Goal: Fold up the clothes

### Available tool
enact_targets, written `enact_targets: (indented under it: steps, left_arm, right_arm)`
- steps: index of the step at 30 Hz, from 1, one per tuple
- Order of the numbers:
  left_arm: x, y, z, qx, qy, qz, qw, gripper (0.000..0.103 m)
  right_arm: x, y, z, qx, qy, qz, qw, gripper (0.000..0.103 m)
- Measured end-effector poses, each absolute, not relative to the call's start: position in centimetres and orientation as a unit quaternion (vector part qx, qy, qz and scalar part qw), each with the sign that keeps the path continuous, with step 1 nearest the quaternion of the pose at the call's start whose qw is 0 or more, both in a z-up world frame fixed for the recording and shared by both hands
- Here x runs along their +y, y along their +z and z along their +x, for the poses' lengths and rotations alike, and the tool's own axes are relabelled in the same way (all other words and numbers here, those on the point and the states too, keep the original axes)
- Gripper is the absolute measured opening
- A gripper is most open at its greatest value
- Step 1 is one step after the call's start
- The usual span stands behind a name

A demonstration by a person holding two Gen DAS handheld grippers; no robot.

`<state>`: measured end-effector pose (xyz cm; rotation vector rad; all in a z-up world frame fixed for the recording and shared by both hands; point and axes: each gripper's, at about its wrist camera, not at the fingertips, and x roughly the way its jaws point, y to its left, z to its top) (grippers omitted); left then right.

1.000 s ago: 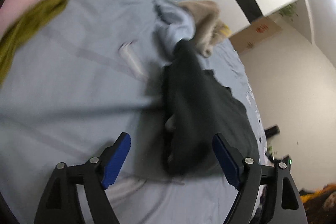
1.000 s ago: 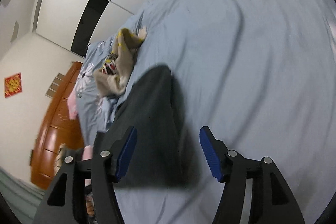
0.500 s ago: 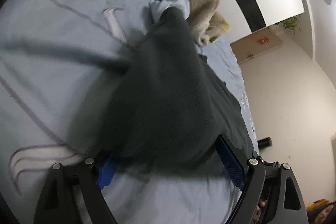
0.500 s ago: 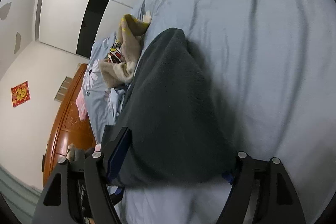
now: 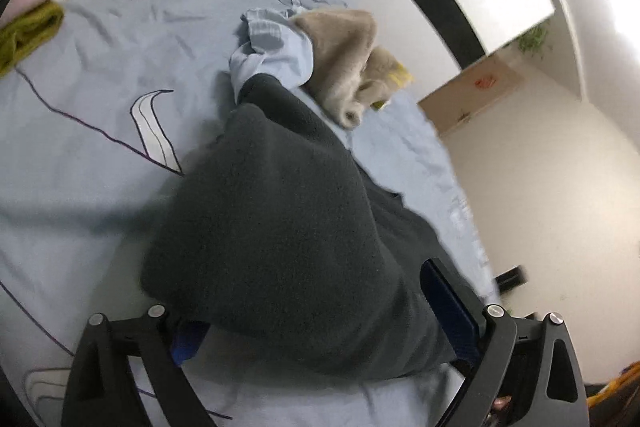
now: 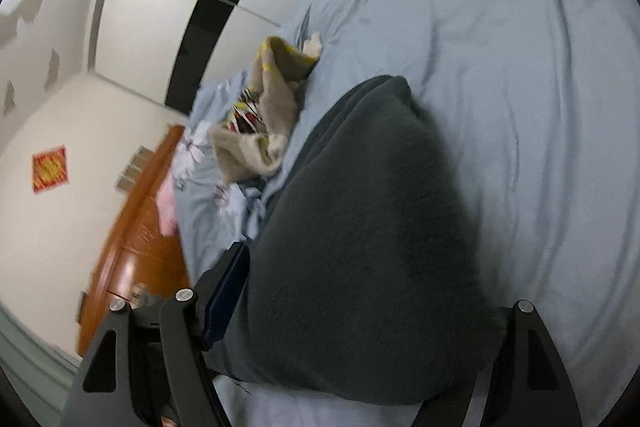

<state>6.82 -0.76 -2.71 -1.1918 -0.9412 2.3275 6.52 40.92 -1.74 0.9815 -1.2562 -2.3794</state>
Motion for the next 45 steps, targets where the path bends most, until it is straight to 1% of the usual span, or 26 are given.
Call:
enact_targets:
  steps: [3,8,9,10,11,12,13,16,19,24,32,34,38,43,45]
  left_arm:
    - [-1.9,-5.9,7.6,-0.377,0.791,-0.453,0.168,0.097]
    - [-2.4,-5.8,7.4,-0.413,0.791,-0.419,0.167,0.096]
    - [-2.5,-5.7,7.2,-0.419,0.790,-0.417,0.162,0.089]
    - [-2.6,-5.6,7.0,-0.419,0.791,-0.419,0.152,0.075]
    - [-2.8,-5.4,6.7,-0.415,0.793,-0.422,0.144,0.070]
    - [-2.8,-5.0,6.6,-0.406,0.797,-0.424,0.142,0.062]
    - [-2.7,-4.6,6.4,-0.395,0.801,-0.427,0.143,0.054]
    - [-2.2,-2.4,6.3,-0.357,0.817,-0.427,0.149,0.045]
    - [-2.4,0.8,6.7,-0.334,0.830,-0.416,0.162,0.043]
    - [-3.3,6.7,8.1,-0.305,0.843,-0.397,0.196,0.043]
    - [-6.9,16.0,8.4,-0.267,0.860,-0.364,0.239,0.042]
    - [-9.1,18.6,8.3,-0.266,0.865,-0.346,0.247,0.042]
    - [-15.8,24.2,8.5,-0.250,0.885,-0.303,0.249,0.042]
    - [-27.1,30.4,9.0,-0.233,0.915,-0.245,0.219,0.042]
    - [-32.1,32.3,9.5,-0.227,0.927,-0.222,0.201,0.042]
  right_arm:
    - [40.9,-2.7,6.8,-0.439,-0.815,0.353,0.137,0.077]
    - [41.0,-3.6,6.9,-0.447,-0.808,0.362,0.126,0.075]
    - [41.0,-3.5,6.7,-0.453,-0.805,0.363,0.121,0.074]
    - [41.0,-3.4,6.5,-0.461,-0.802,0.361,0.116,0.064]
    - [41.0,-3.2,6.3,-0.470,-0.798,0.359,0.113,0.060]
    - [41.1,-3.0,6.2,-0.476,-0.795,0.358,0.112,0.053]
    - [41.0,-2.6,6.2,-0.476,-0.795,0.359,0.111,0.050]
    - [40.6,-0.7,6.4,-0.464,-0.801,0.363,0.111,0.043]
    - [40.2,1.5,6.8,-0.456,-0.805,0.361,0.116,0.041]
    - [39.1,6.6,8.3,-0.434,-0.818,0.352,0.140,0.041]
    - [35.4,14.2,10.1,-0.418,-0.833,0.322,0.165,0.040]
    - [33.6,16.3,9.9,-0.413,-0.837,0.312,0.176,0.040]
    - [28.1,21.4,8.4,-0.395,-0.847,0.287,0.210,0.040]
    - [17.3,27.9,5.1,-0.371,-0.850,0.250,0.278,0.040]
    - [13.0,29.4,3.9,-0.368,-0.845,0.242,0.302,0.040]
